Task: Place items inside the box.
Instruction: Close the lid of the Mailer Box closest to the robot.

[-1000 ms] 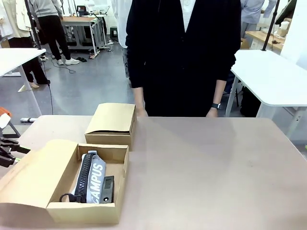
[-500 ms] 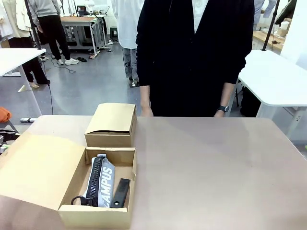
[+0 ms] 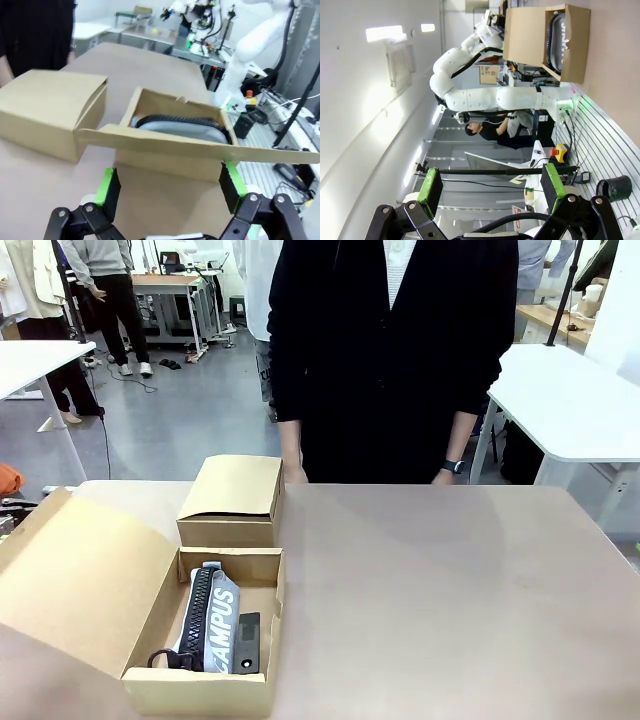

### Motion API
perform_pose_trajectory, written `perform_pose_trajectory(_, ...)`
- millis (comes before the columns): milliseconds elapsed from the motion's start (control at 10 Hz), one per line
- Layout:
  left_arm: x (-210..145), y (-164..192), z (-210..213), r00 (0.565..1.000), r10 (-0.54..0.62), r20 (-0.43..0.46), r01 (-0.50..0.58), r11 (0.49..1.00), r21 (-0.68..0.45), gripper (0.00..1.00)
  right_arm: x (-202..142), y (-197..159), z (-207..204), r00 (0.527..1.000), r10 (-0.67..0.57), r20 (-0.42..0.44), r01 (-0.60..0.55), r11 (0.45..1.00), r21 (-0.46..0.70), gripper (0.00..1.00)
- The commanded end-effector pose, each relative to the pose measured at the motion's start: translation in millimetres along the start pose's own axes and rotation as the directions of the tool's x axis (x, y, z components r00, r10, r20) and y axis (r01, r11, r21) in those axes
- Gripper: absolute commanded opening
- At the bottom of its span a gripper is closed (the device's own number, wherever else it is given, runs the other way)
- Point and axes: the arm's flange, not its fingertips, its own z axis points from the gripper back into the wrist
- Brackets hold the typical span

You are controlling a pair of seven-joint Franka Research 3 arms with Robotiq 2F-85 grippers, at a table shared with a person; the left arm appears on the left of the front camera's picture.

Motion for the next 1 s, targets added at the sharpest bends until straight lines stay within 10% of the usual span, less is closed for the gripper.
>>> perform_pose_trajectory(0,21.0,-24.7,-25.6,0.994,-0.037,0.106,0.045,0.996,-0.071,1.00,-0.2,1.3,1.8,1.000,0.027,0.005,-0.027,1.000,0.016,1.00)
perform_pose_trajectory(400,36.9,-61.4,-127.9,0.990,0.068,0.124,-0.025,0.947,-0.322,1.00,-0.2,1.3,1.8,1.000,0.027,0.005,-0.027,1.000,0.016,1.00)
perform_pose_trajectory(900,-7.1,-97.8,-221.0,0.998,-0.054,-0.039,0.044,0.975,-0.219,1.00,-0.2,1.3,1.8,1.000,0.027,0.005,-0.027,1.000,0.016,1.00)
